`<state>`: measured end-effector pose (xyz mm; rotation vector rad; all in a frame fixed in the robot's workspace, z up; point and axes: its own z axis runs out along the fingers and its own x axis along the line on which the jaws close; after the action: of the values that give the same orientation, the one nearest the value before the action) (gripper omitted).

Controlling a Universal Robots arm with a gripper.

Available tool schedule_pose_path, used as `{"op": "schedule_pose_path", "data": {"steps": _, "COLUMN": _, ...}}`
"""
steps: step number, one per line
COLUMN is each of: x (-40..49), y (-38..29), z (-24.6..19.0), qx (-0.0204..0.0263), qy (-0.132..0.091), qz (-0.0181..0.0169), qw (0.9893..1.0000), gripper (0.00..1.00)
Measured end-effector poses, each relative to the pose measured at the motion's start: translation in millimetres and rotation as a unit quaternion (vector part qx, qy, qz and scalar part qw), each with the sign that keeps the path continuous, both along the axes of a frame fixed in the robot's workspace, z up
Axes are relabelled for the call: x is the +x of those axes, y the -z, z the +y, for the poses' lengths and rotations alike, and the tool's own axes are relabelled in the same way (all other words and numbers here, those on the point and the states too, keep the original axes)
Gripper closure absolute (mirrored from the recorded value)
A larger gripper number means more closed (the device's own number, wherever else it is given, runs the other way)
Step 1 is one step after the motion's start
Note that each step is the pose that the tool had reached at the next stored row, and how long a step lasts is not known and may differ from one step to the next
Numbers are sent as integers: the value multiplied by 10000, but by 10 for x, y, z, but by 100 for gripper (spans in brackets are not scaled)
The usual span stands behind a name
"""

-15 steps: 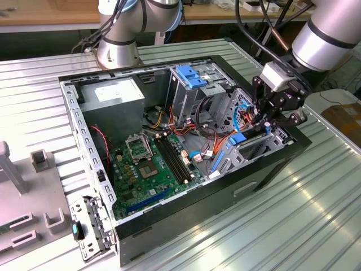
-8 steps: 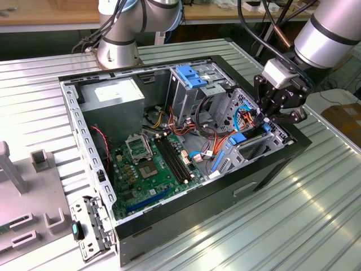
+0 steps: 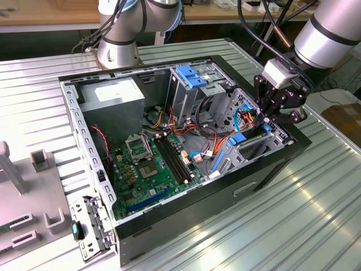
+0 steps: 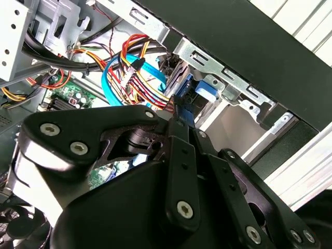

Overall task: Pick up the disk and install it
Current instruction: 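Insert the second disk wire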

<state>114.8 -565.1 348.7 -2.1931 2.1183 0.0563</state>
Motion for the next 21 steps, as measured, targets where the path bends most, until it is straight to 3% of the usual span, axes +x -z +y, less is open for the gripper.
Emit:
{"op": "schedule_pose_path", "data": {"steps": 7, "x": 1, "y": -3, "z": 0, "qx": 2, "qy": 0, "qz": 6, "qw": 10000, "gripper": 89}}
{"op": "schedule_pose_path", "data": {"steps": 11, "x": 5, "y": -72, "z": 0, "qx": 0, "qy": 0, "qz": 78, "qw": 10000, "gripper": 89}}
{"op": "schedule_pose_path", "data": {"steps": 12, "x": 6, "y": -113, "z": 0, "qx": 0, "qy": 0, "qz": 98, "qw": 10000, "gripper": 89}}
{"op": "schedule_pose_path", "data": {"steps": 13, "x": 14, "y": -236, "z": 0, "qx": -10, "qy": 0, "qz": 150, "qw": 9999, "gripper": 89}}
{"op": "schedule_pose_path", "data": {"steps": 16, "x": 17, "y": -349, "z": 6, "qx": -27, "qy": 1, "qz": 213, "qw": 9998, "gripper": 89}}
{"op": "schedule_pose_path", "data": {"steps": 18, "x": 17, "y": -357, "z": 62, "qx": -28, "qy": -7, "qz": 261, "qw": 9997, "gripper": 89}}
{"op": "schedule_pose_path", "data": {"steps": 19, "x": 17, "y": -363, "z": 121, "qx": -40, "qy": -24, "qz": 302, "qw": 9995, "gripper": 89}}
{"op": "schedule_pose_path", "data": {"steps": 21, "x": 17, "y": -367, "z": 140, "qx": -110, "qy": -23, "qz": 304, "qw": 9995, "gripper": 89}}
